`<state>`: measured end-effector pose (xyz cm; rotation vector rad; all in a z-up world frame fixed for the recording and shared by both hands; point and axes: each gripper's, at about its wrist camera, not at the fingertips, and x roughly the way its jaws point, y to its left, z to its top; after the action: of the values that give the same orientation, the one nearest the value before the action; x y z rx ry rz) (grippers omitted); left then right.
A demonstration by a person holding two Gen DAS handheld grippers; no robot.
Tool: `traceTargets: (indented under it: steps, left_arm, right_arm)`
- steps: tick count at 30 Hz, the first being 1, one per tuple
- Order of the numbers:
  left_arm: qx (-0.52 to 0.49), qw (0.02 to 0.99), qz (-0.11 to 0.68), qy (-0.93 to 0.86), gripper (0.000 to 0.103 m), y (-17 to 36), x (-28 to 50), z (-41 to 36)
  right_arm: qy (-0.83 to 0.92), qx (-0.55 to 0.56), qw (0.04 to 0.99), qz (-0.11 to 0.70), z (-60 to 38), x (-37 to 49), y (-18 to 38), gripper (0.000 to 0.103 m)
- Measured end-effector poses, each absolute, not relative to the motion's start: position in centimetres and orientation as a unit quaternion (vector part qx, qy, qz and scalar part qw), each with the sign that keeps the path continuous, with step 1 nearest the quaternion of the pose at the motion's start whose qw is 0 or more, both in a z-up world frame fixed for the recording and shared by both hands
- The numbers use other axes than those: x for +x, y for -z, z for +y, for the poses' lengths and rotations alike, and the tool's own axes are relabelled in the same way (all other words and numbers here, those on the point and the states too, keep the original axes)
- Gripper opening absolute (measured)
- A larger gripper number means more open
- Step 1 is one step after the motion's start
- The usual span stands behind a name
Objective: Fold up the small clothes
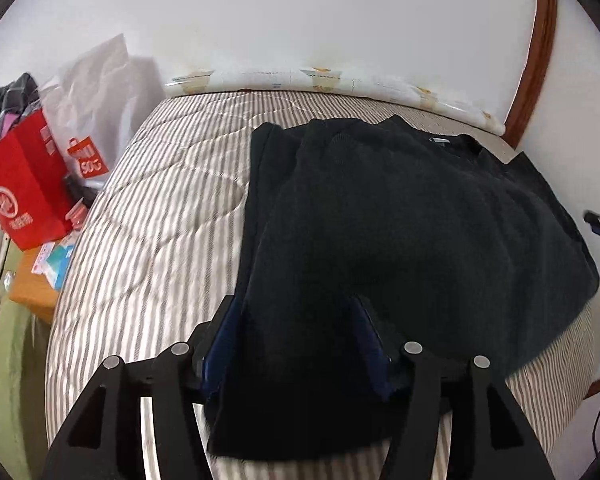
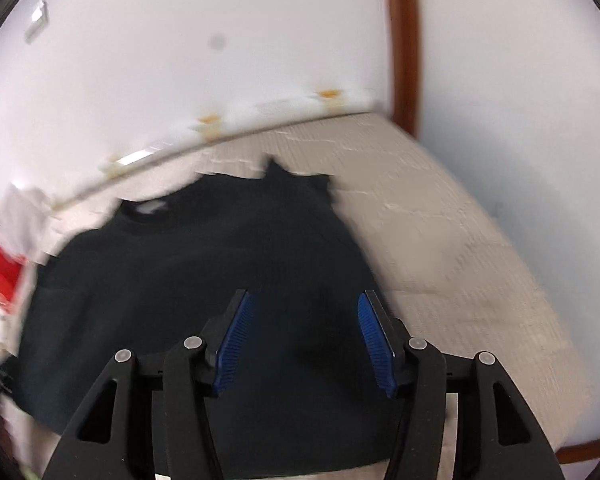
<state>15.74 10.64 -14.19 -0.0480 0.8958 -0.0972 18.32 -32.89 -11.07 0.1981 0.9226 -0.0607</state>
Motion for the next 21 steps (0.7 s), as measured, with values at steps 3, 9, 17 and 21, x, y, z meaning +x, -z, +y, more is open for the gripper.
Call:
traceTargets:
  steps: [3,9,17,21]
  left_arm:
    - [-0.045,0.898,0.435,0.051,0.056,14.3,13.7,11.9]
    - [-0.068,0.892,0.445,0.044,0.056,15.4,9.4,14.8]
    - [-0.105,0.893,0.434,0.057,0.057,15.5,4.6,17.9]
    - [-0.125,0.891,0.433,0.060,0.061,15.5,3.3,19.9]
  right_arm:
    - [0.007,0.076,0.889,0.452,-28.5,19.0,11.0,0.055]
    - [-0.053,-0.012,0.881,0.469,-17.6,17.6,12.4,0.055]
    - [-0.139,-0.096,0.868,0.468,-5.1,14.0,13.2,0.055]
    - [-0.180,-0.122,0.862,0.458,-0.3,11.8,13.2,0.056]
